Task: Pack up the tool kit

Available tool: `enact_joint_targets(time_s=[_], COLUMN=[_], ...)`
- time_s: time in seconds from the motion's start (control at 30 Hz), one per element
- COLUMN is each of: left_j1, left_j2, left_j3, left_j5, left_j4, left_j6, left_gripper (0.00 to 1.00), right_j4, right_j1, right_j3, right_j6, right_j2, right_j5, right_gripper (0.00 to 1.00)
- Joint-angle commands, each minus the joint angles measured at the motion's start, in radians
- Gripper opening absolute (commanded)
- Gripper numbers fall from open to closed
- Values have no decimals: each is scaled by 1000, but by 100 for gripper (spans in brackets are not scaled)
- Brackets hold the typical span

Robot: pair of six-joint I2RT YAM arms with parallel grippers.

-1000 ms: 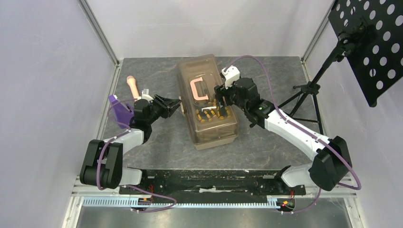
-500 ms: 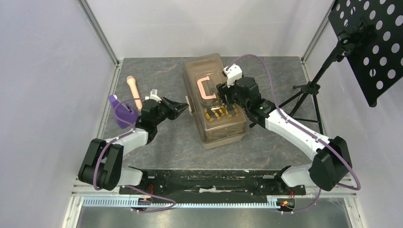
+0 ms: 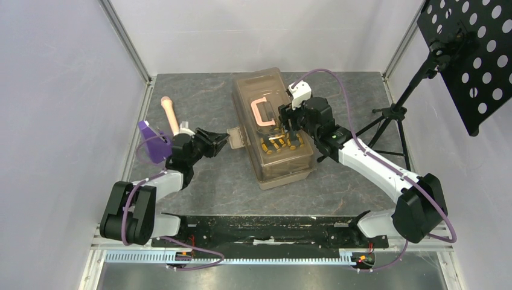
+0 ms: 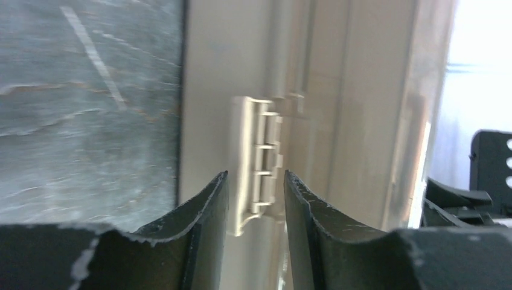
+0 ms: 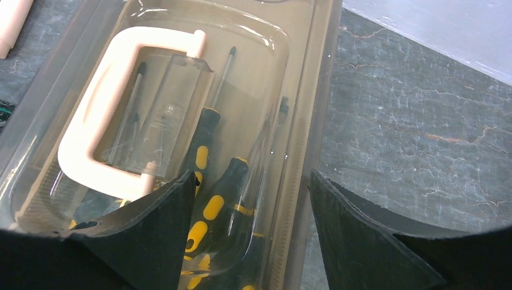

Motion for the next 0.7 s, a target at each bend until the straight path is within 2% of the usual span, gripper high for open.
enact_joint_targets(time_s=[0.0,0.17,0.43,0.67], left_j1=[52,79,65,14], left_j2=[-15,60,285,376], left_j3=[-79,-115,-34,22], left_j5=[-61,-81,-15,39], left_j4=[133,238,292,419], left_j6=[10,-9,-6,-16], left_gripper=[46,48,48,53], right_j4=[-53,-45,-33,-27], right_j1=[-12,-19,-20,-20], right_j3=[-30,-30,-25,-24], right_j6=[12,10,5,0], right_j2=[-4,2,-6,-19], right_j5=[-44,-69,-93,-98], right_gripper=[70,70,70,70])
